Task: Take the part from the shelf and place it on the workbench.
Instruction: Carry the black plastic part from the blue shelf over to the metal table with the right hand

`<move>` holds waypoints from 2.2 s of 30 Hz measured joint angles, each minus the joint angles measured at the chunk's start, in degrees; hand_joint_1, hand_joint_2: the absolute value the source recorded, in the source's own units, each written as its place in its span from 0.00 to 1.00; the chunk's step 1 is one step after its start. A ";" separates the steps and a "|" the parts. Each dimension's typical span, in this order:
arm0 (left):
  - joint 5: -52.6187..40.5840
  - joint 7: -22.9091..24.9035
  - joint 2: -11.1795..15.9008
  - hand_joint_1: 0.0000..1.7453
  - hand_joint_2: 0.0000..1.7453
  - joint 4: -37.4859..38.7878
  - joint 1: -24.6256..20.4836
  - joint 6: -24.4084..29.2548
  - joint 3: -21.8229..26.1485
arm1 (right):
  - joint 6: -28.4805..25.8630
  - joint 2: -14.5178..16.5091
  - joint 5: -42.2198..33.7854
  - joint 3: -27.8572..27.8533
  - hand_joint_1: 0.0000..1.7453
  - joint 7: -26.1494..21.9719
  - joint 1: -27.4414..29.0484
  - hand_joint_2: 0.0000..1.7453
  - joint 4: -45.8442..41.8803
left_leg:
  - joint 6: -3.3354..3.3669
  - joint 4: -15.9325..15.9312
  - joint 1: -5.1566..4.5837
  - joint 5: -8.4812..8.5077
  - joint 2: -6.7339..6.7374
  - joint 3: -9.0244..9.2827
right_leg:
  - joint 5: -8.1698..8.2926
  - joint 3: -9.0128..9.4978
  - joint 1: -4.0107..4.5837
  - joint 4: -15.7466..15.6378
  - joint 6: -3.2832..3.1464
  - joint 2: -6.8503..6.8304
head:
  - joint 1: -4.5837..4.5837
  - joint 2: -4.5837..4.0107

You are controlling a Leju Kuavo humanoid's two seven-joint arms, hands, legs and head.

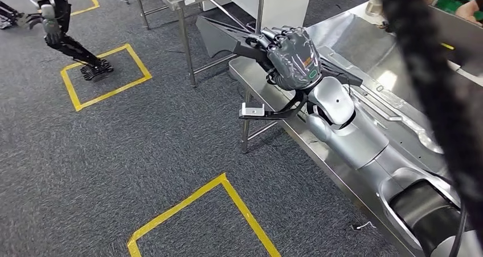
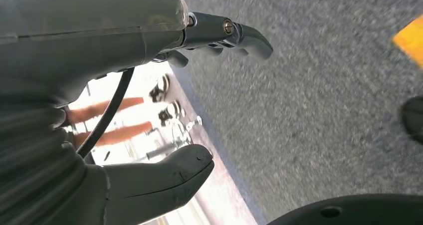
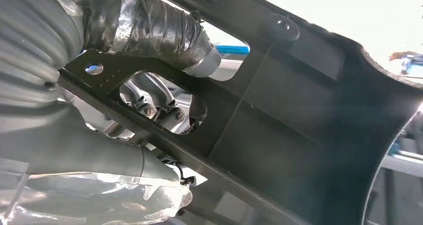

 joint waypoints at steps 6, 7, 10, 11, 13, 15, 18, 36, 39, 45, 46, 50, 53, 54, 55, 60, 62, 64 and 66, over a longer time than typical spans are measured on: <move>0.32 -0.02 -0.21 0.00 1.00 0.00 -0.39 0.05 -0.72 | 0.97 0.12 0.88 0.23 1.00 0.38 -0.25 1.00 0.32 | 1.54 -5.55 0.05 1.71 0.19 2.48 | -0.65 -1.07 -0.31 0.98 1.97 1.26 | 0.07 0.01; 0.36 -0.02 -0.27 0.00 1.00 0.00 -0.41 0.07 -0.81 | 1.16 0.14 0.98 0.25 1.00 0.56 -0.47 1.00 0.34 | 1.85 -6.00 0.15 1.90 0.87 2.69 | -1.71 -1.87 -0.21 2.63 2.22 -0.33 | 0.12 0.01; 0.78 -0.07 -0.27 0.00 1.00 0.00 -0.23 0.17 -1.05 | 1.72 0.26 1.09 0.44 1.00 0.95 -0.93 1.00 0.48 | 2.23 -6.29 0.08 1.81 2.79 2.88 | -6.26 -6.83 -0.36 12.52 2.90 -4.30 | 0.19 0.00; 0.94 -0.10 -0.29 0.00 1.00 0.00 -0.19 0.20 -1.12 | 1.89 0.27 1.10 0.57 1.00 0.97 -0.91 1.00 0.57 | 2.24 -6.23 0.07 1.66 3.44 2.91 | -6.67 -8.09 -0.51 14.80 3.09 -4.64 | 0.19 0.00; 1.21 -0.17 -0.36 0.00 1.00 0.00 -0.19 0.23 -1.25 | 2.11 0.27 1.11 0.82 1.00 1.01 -0.89 1.00 0.74 | 2.14 -6.07 0.10 1.28 4.76 3.12 | -4.44 -7.58 -0.80 13.22 3.36 -5.24 | 0.19 0.00; 1.44 -0.21 -0.46 0.00 1.00 0.00 -0.20 0.24 -1.47 | 2.22 0.28 1.11 0.94 1.00 1.06 -0.98 1.00 0.80 | 1.79 -5.93 0.01 0.75 5.93 3.62 | -0.72 -3.71 -0.70 5.54 3.31 -7.71 | 0.20 0.01; 1.74 -0.23 -0.51 0.00 1.00 0.00 -0.24 0.26 -1.93 | 2.48 0.33 1.15 1.06 1.00 1.09 -1.14 1.00 0.91 | 0.92 -5.86 -0.51 0.09 7.46 4.29 | 0.51 -1.16 0.10 0.06 2.23 -9.96 | 0.16 0.01; 2.08 -0.39 -0.36 0.00 1.00 0.02 -0.49 0.50 -2.88 | 4.02 1.17 1.96 1.98 1.00 1.91 -1.81 1.00 1.87 | 1.42 -5.72 -0.05 1.56 -0.01 2.94 | 0.54 -1.12 -0.32 0.01 1.70 1.37 | 0.19 -0.01; 2.08 -0.39 -0.40 0.00 1.00 0.02 -0.51 0.54 -2.99 | 4.02 1.10 1.96 1.98 1.00 1.94 -2.24 1.00 1.93 | 2.21 -6.80 0.17 1.97 1.90 3.53 | -2.86 -3.84 -0.22 5.73 2.40 -3.31 | 0.48 -0.01; 1.29 0.00 -0.65 0.00 1.00 0.02 -0.49 0.55 -3.44 | 4.17 1.16 2.09 2.34 1.00 1.94 -2.37 1.00 2.33 | 1.93 -6.32 0.14 1.02 5.63 3.94 | -1.07 -4.86 -0.99 7.40 3.24 -6.58 | 0.53 0.01; 0.78 0.60 -0.92 0.00 1.00 -0.05 -0.69 0.90 -3.80 | 4.23 1.26 2.14 2.43 1.00 1.96 -2.61 1.00 2.36 | 1.68 -6.10 -0.04 0.72 6.18 4.04 | 0.26 -3.06 -0.69 3.85 3.09 -8.04 | 0.54 0.01; -0.16 4.68 -2.53 0.00 1.00 -2.13 -1.96 3.84 -5.37 | 4.66 2.76 2.85 3.05 1.00 2.13 -3.52 1.00 2.79 | 0.57 -5.96 -0.64 0.00 8.52 4.55 | 0.98 -1.53 0.00 -0.03 1.71 -8.57 | 0.49 -0.01; -0.15 5.75 -2.94 0.00 1.00 -3.68 -2.50 4.69 -5.97 | 4.97 3.63 3.13 3.62 1.00 2.22 -3.98 1.00 3.11 | -0.23 -2.91 -0.28 -2.33 6.50 3.67 | 1.18 -1.15 -0.35 -0.50 0.56 -6.59 | 0.49 0.00; -0.09 5.87 -2.87 0.00 1.00 -4.02 -2.37 4.84 -6.18 | 5.03 3.90 3.13 3.86 1.00 2.37 -4.14 1.00 3.22 | -0.36 0.15 -0.16 -4.02 4.84 2.27 | 1.20 -1.06 -0.40 -0.59 0.25 -5.95 | 0.49 0.01; -0.03 5.88 -2.75 0.00 1.00 -4.30 -2.12 4.91 -6.34 | 5.08 4.09 3.13 4.10 1.00 2.55 -4.27 1.00 3.36 | -0.41 3.98 -0.16 -5.84 3.61 0.37 | 1.17 -1.06 -0.37 -0.58 0.02 -5.23 | 0.48 0.00; -0.24 4.92 -1.73 0.00 1.00 -4.66 -0.43 4.75 -6.82 | 5.14 4.22 3.13 4.86 1.00 3.00 -4.14 1.00 3.78 | -0.06 4.57 -0.07 -2.69 1.79 -1.18 | 0.96 -1.05 -0.21 0.00 -0.03 -0.99 | 0.48 0.00; -0.27 4.64 -1.40 0.00 1.00 -4.67 -0.02 4.55 -6.87 | 5.12 4.20 3.13 4.86 1.00 3.07 -4.15 1.00 3.80 | 0.27 -2.28 0.05 0.24 -0.23 1.76 | 0.79 -1.24 -0.15 0.42 0.35 0.37 | 0.50 0.01; -0.27 4.60 -1.23 0.00 1.00 -4.66 0.03 4.31 -6.96 | 5.11 4.10 3.15 4.87 1.00 3.14 -4.14 1.00 3.87 | 0.54 -4.53 -0.04 0.51 -1.02 2.79 | 0.85 -1.56 -0.25 0.51 0.97 1.38 | 0.51 0.00; -0.23 4.61 -1.16 0.00 1.00 -4.66 -0.12 3.91 -7.07 | 5.19 3.99 3.57 4.88 1.00 3.45 -4.09 1.00 3.94 | 1.08 -5.01 -0.07 0.85 0.02 3.04 | 1.05 -1.70 -0.47 0.28 1.68 2.09 | 0.48 0.00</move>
